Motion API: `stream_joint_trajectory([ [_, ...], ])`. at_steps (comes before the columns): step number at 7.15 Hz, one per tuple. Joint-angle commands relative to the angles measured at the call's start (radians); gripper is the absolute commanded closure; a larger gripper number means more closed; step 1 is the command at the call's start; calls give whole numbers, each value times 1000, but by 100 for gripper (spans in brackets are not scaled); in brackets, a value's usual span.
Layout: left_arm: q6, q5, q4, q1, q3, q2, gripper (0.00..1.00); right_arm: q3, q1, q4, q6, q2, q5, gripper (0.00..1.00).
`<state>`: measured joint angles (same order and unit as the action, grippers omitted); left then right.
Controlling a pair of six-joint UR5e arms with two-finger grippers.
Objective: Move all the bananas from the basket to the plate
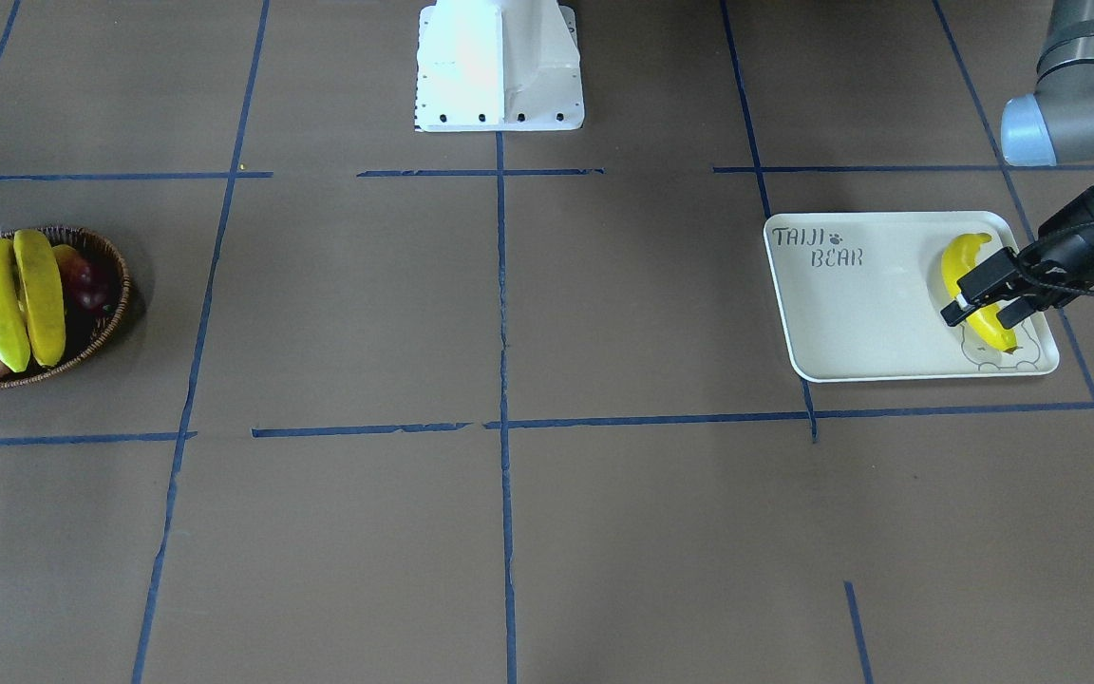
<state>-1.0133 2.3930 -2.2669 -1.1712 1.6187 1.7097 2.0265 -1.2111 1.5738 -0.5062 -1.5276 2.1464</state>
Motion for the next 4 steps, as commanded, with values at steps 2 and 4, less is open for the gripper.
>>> stream_joint_trajectory([
  [2,-296,23,-6,94,-2,178,0,-78,114,-8,-229,292,168,98],
  [4,-497,12,-8,166,-3,299,0,-86,233,-52,-449,436,161,98],
])
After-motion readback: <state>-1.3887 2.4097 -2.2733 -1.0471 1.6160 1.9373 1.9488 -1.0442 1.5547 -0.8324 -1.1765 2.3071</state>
